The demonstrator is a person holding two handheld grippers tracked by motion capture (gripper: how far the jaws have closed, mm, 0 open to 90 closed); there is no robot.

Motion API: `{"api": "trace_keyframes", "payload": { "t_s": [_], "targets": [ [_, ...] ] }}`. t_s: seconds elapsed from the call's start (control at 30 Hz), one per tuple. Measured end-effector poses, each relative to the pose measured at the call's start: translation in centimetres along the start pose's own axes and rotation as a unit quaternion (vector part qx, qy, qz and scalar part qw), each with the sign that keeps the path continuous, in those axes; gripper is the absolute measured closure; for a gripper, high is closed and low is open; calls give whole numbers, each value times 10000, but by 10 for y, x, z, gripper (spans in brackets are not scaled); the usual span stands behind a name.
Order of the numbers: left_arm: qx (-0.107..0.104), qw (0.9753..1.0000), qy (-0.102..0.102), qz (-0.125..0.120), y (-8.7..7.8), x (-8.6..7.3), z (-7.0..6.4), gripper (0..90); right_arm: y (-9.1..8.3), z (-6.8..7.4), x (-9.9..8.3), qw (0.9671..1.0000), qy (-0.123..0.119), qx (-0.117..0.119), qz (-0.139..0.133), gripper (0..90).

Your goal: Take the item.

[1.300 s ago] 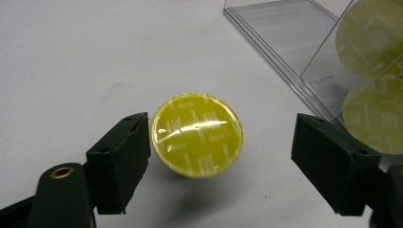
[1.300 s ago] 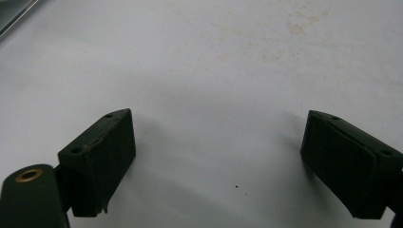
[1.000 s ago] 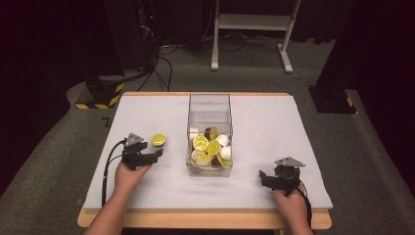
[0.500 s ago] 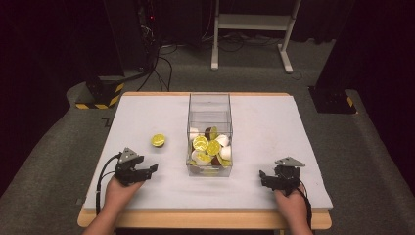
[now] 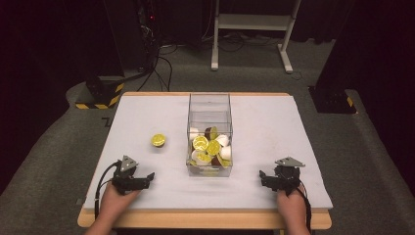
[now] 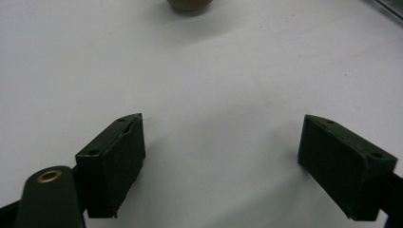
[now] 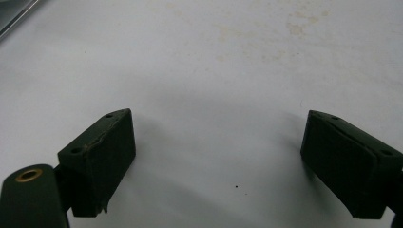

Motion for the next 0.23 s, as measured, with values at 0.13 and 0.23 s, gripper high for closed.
{"api": "trace_keyframes", "payload": {
  "t_s": [0.13,0.23],
  "targets": [
    [0,10000,3,10,0,0,0,164,0,0,0,10000,3,-3,-4,111],
    [-2,10000,-22,-17,0,0,0,164,0,0,0,10000,4,-2,-4,111]
  ]
}}
Point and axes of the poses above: each handheld gripper's, and its own axes: y roughly forward along the jaws, x roughly out of its top, z roughly to its left, the point moved 1 cm from there along y, roughly forward along the jaws, and after that the axes turned 14 degrees about -x, right-handed, at the moved point
